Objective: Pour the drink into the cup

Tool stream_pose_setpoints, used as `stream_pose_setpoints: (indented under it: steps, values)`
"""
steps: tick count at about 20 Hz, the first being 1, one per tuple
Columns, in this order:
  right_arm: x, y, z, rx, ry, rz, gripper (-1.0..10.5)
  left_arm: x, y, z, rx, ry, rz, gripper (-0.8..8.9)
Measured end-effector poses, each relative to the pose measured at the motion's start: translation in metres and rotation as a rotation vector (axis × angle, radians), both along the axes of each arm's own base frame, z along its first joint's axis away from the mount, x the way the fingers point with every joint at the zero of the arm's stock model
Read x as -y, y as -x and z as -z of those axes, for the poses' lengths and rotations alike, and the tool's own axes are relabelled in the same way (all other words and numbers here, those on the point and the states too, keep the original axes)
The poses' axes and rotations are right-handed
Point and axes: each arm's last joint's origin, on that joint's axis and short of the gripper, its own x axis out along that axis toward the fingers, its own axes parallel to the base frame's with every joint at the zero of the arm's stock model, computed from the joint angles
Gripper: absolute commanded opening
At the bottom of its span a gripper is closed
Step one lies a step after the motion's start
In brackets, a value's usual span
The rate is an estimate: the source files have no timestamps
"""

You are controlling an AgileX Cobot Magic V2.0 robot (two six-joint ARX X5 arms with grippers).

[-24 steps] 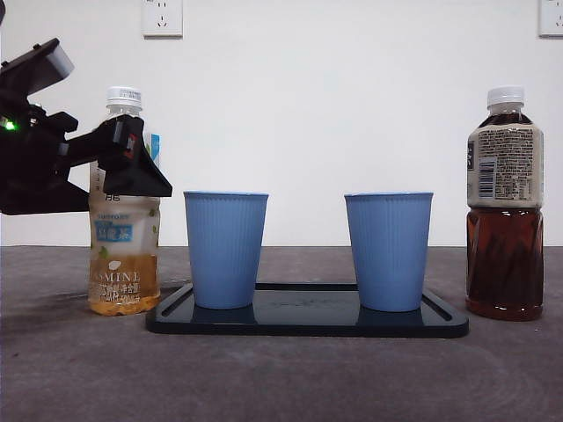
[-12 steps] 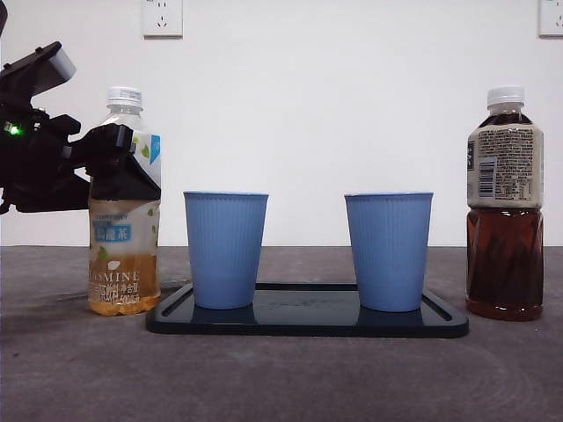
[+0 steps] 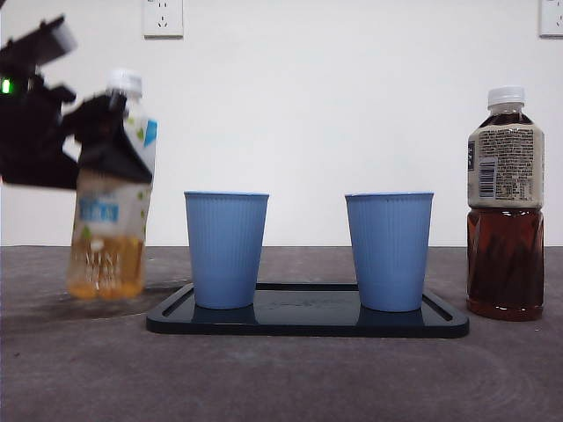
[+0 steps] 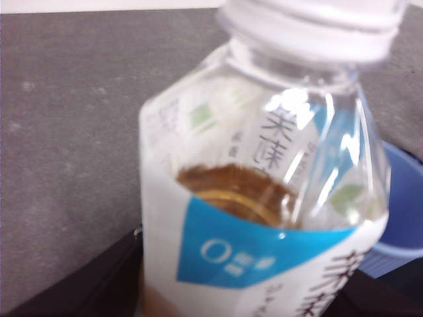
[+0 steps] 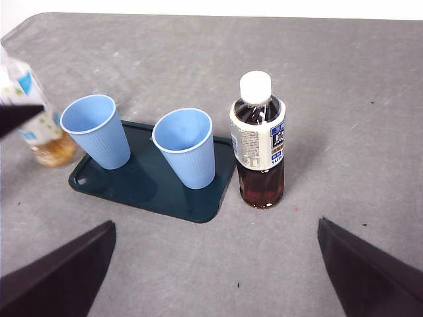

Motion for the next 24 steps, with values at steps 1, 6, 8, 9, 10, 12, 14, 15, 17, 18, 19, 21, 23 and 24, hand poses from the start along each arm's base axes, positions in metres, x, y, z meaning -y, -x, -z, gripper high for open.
stream_pose_setpoints:
  steps: [1, 6, 8, 9, 10, 12, 14, 15, 17, 18, 19, 21, 23, 24]
  values:
    - [0.000, 0.000, -0.001, 0.007, -0.003, 0.000, 4.9, 0.001, 0.000, -0.012, -0.020, -0.008, 0.002, 2.39]
    - [-0.001, -0.002, -0.004, 0.045, -0.016, 0.000, 4.9, 0.004, 0.007, -0.081, -0.224, -0.124, 0.044, 2.39]
    - [-0.001, -0.002, -0.005, 0.055, -0.020, 0.000, 4.9, 0.002, 0.014, -0.102, -0.262, -0.220, 0.047, 2.39]
    - [-0.001, -0.003, -0.006, 0.064, -0.023, 0.000, 4.9, 0.001, 0.016, -0.111, -0.262, -0.266, 0.037, 2.39]
    - [-0.001, -0.003, -0.006, 0.068, -0.025, 0.000, 4.9, 0.000, 0.018, -0.120, -0.257, -0.317, 0.019, 2.40]
    - [-0.001, -0.003, -0.006, 0.068, -0.025, 0.000, 4.9, -0.002, 0.022, -0.131, -0.253, -0.415, -0.010, 2.40]
    - [-0.001, -0.003, -0.006, 0.068, -0.025, 0.000, 4.9, -0.001, 0.023, -0.130, -0.288, -0.517, -0.013, 2.40]
    - [-0.001, -0.003, -0.006, 0.068, -0.025, 0.000, 4.9, 0.001, 0.023, -0.127, -0.304, -0.553, -0.004, 2.40]
    - [-0.001, -0.003, -0.006, 0.068, -0.025, 0.000, 4.9, 0.006, 0.020, -0.120, -0.333, -0.630, 0.008, 2.40]
    - [-0.001, -0.003, -0.006, 0.068, -0.025, 0.000, 4.9, 0.010, 0.018, -0.116, -0.341, -0.677, 0.008, 2.40]
    - [-0.001, -0.003, -0.006, 0.068, -0.025, 0.000, 4.9, 0.014, 0.017, -0.113, -0.342, -0.718, 0.007, 2.40]
    - [-0.001, -0.003, -0.006, 0.068, -0.025, 0.000, 4.9, 0.022, 0.013, -0.107, -0.332, -0.803, -0.006, 2.40]
    - [-0.001, -0.003, -0.006, 0.068, -0.025, 0.000, 4.9, 0.028, 0.009, -0.103, -0.318, -0.865, -0.014, 2.40]
    - [-0.001, -0.003, -0.006, 0.068, -0.025, 0.000, 4.9, 0.030, 0.008, -0.101, -0.314, -0.887, -0.013, 2.40]
